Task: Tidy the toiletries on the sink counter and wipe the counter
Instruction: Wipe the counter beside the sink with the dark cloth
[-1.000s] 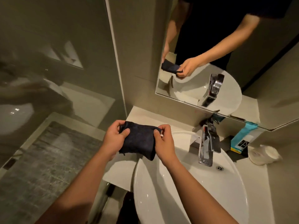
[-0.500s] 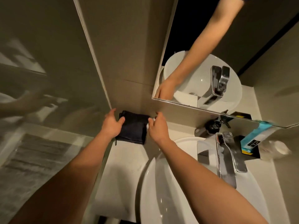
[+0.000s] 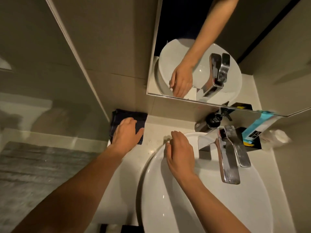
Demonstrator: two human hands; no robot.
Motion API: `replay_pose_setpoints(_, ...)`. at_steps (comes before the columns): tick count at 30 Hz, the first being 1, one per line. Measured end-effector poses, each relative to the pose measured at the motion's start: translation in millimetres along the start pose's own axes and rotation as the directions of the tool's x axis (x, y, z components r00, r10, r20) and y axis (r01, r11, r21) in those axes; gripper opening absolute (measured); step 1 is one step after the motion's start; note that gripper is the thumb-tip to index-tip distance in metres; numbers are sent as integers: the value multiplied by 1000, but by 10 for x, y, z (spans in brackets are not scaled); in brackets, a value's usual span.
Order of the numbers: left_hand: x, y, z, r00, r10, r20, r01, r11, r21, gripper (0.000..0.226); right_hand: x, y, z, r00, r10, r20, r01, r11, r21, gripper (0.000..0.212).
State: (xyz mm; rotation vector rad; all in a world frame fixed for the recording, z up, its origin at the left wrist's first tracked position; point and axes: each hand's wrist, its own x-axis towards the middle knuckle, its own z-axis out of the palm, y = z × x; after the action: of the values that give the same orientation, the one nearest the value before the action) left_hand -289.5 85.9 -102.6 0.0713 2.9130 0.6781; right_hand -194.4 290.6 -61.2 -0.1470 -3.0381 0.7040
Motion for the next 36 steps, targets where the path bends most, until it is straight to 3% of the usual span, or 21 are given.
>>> replay_pose_setpoints(4,105,67,144,998,-18,60,11,995,102,91,-102,187,52,997,-18,72,28,990,-136,60)
replay_pose_setpoints(6,95,70,229,998,-14,58,5,987,160,99,-153,254,81,995,-20,97,40,976,-214,64)
replay_pose_setpoints(12,-15,13,385,1000,-10,5,8,965,260,84,-236,305,161,991,106,79,-72,934,-349,76)
replay_pose_setpoints(19,-3,-45,411,1000,2,12,-5,960,279,64,-246,316,182,990,112,84,-72,921,-383,76)
replay_pose_setpoints(36,-719,-418,212,996,16,86,-19,999,31,53,-266,346,189,996,71,54,-46,929,-368,79)
